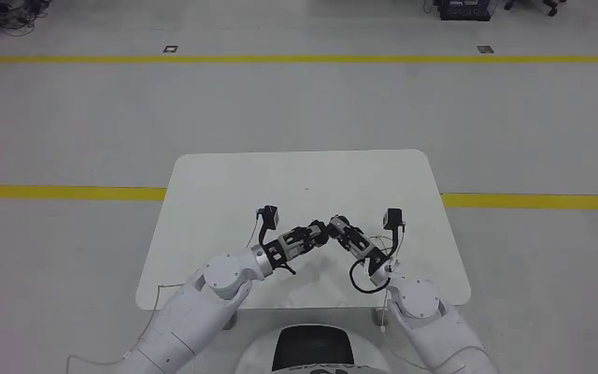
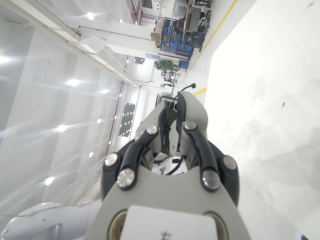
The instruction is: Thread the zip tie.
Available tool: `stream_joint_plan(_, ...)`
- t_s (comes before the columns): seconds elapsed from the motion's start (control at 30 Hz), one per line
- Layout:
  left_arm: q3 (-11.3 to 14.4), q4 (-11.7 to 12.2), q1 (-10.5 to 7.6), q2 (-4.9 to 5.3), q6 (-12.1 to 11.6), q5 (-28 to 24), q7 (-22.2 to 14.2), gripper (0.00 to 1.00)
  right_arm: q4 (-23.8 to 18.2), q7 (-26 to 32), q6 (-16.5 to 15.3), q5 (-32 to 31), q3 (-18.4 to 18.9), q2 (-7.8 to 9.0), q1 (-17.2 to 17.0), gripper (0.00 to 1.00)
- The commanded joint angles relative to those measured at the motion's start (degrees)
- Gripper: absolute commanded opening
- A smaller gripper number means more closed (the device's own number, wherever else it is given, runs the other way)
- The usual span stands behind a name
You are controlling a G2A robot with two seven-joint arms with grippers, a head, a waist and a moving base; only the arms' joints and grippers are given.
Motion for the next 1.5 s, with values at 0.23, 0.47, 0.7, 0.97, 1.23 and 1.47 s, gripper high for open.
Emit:
stream_joint_plan(0.23, -2.36, -0.65, 0.69, 1.00, -0.36, -0.25, -4.92, 0.00, 0.05, 4.56, 0.00, 3.24, 2.57, 0.40, -0.41, 1.00)
stream_joint_plan(0.47, -5.13, -1.13, 1.76, 2.03, 1.04, -1.32, -8.36, 0.00, 2.58, 13.30, 0.00, 10.64, 6.29, 0.91, 0.62, 1.00)
stream_joint_plan(0.7, -4.74, -1.98, 1.35, 2.43, 1.87, 2.27, -10.74, 0.00, 2.58, 13.30, 0.00, 10.64, 6.29, 0.91, 0.62, 1.00)
stream_joint_plan(0.97, -4.00, -0.71, -0.09, 2.24, 3.28, -2.39, -14.57, 0.00, 6.18, 23.74, 1.13, 14.57, 7.01, 1.44, 2.87, 1.00)
stream_joint_plan(1.23, -6.65, 4.22, -2.43, 3.38, 6.77, -10.16, -30.35, 0.00, 18.16, 50.42, 0.00, 23.49, 9.02, 2.69, 9.95, 1.00)
stream_joint_plan(1.47, -4.70, 5.91, -3.98, 3.54, 6.43, -8.46, -34.27, 0.00, 25.58, 60.81, 0.00, 25.86, 7.86, 2.34, 16.24, 1.00)
